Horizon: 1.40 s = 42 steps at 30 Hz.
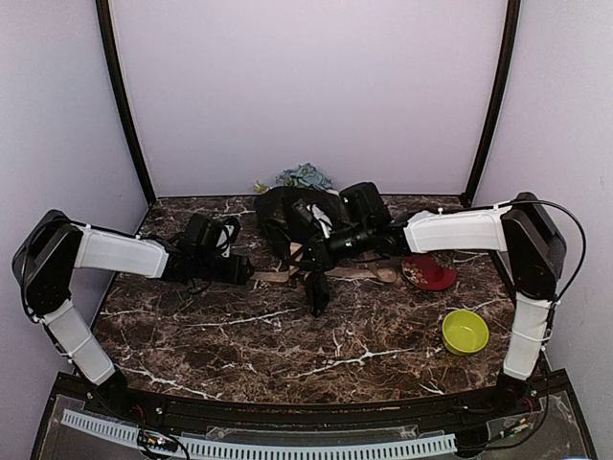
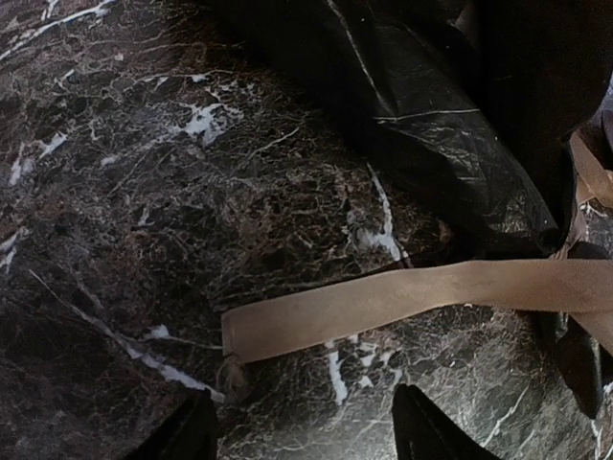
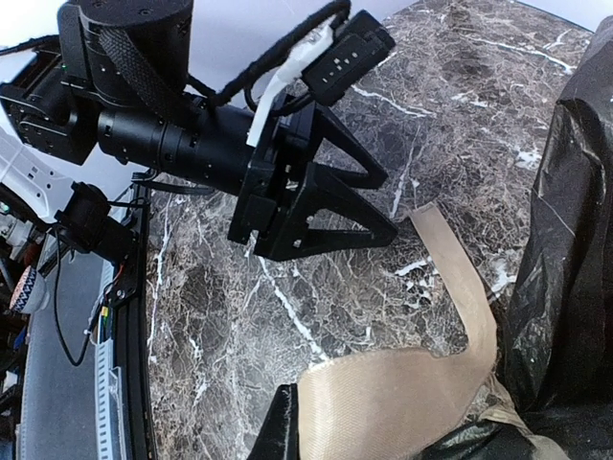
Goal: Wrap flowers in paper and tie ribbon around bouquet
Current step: Cross the half-tied ribbon over the folded bouquet.
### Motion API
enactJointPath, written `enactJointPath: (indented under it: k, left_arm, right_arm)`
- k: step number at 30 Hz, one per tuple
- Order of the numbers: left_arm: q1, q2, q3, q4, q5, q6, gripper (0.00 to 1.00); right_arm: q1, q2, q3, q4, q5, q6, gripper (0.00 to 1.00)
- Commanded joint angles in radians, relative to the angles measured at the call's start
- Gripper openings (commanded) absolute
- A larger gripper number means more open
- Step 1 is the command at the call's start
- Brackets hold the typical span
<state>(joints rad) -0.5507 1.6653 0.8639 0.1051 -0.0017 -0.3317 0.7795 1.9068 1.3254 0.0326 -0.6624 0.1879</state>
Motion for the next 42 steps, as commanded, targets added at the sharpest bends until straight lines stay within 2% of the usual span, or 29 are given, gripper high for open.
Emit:
enactJointPath:
  k: [1,5,7,8,11,17,21,26,29,30,32,34,35,38,40,42]
  left_arm:
    - [-0.010,-0.085,-0.034,0.084,-0.021,0.154,0.64]
    - [-0.171,-0.099,-0.093,0.291,0.113,0.475,0.63]
    - [-0.202,-0.077,-0.127,0.427,0.242,0.555,0.65]
    - [-0.202,-0.057,-0.145,0.509,0.286,0.545,0.68]
    - [-0.192,0.013,-0.165,0.707,0.275,0.519,0.75]
    - [-0.150,0.174,-0.082,0.834,0.346,0.478,0.75]
    - [-0.112,0.225,-0.052,0.872,0.406,0.430,0.64]
    - [-0.097,0.271,-0.009,0.873,0.469,0.423,0.42]
    - [-0.097,0.295,0.027,0.823,0.524,0.431,0.37]
    - [-0.096,0.300,0.035,0.811,0.529,0.433,0.33]
    - [-0.097,0.303,0.038,0.809,0.519,0.440,0.21]
    - [-0.098,0.301,0.034,0.812,0.510,0.447,0.01]
    - [-0.098,0.300,0.035,0.814,0.512,0.450,0.00]
    - [-0.099,0.297,0.036,0.810,0.519,0.453,0.00]
    - [-0.102,0.294,0.030,0.809,0.501,0.455,0.00]
    - [-0.111,0.291,0.022,0.806,0.473,0.471,0.00]
  right_arm:
    - [-0.008,-0.031,-0.004,-0.015,-0.012,-0.010,0.00]
    - [-0.017,-0.031,-0.002,-0.015,0.010,0.000,0.00]
    - [-0.022,-0.030,-0.001,-0.008,0.007,0.009,0.00]
    - [-0.023,-0.031,0.001,-0.005,0.008,0.013,0.00]
    - [-0.025,-0.030,0.001,0.002,0.017,0.026,0.00]
    - [-0.029,-0.025,0.001,0.018,0.021,0.041,0.00]
    - [-0.033,-0.032,0.001,0.018,0.022,0.040,0.00]
    - [-0.034,-0.028,0.001,0.020,0.011,0.042,0.00]
    - [-0.034,-0.026,0.001,0.019,0.014,0.041,0.00]
    - [-0.034,-0.028,0.000,0.018,0.016,0.040,0.00]
    - [-0.035,-0.033,-0.001,0.016,0.022,0.038,0.00]
    - [-0.038,-0.038,-0.001,0.006,0.042,0.038,0.00]
    - [-0.040,-0.044,0.000,-0.003,0.057,0.039,0.02]
    - [-0.055,-0.074,-0.007,-0.060,0.129,0.027,0.18]
    - [-0.077,-0.114,-0.033,-0.099,0.214,0.026,0.31]
    - [-0.113,-0.164,-0.078,-0.120,0.318,0.047,0.39]
